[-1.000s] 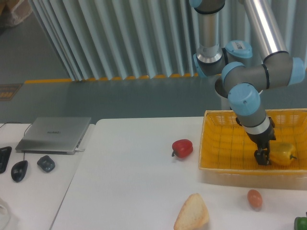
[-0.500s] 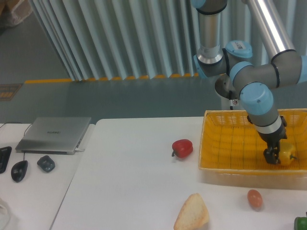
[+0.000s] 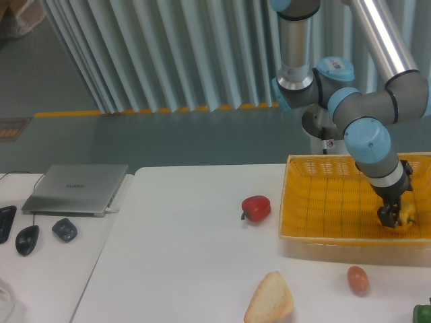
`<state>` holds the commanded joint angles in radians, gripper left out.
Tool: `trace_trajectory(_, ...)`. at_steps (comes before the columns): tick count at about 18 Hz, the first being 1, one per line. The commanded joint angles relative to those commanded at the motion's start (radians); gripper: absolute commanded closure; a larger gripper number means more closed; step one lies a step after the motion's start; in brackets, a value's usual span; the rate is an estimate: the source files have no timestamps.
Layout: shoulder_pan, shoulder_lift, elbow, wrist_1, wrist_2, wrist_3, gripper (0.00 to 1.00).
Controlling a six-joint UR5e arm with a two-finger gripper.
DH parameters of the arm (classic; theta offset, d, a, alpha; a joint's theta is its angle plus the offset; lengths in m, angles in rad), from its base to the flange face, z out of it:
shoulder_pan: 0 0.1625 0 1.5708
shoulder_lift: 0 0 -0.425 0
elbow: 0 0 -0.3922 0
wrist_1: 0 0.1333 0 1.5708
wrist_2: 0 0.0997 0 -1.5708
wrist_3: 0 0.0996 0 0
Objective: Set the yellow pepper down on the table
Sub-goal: 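Lower the gripper onto the yellow pepper and close on it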
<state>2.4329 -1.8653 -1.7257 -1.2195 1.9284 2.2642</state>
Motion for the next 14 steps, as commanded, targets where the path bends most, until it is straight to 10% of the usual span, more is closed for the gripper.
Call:
trace_trajectory(7, 0.009, 0.002, -0.002, 0.0, -0.019, -0.005, 0.01)
trace_trajectory(14, 0.003, 0.002, 0.002, 0.0, -0.017, -0.067, 0.23)
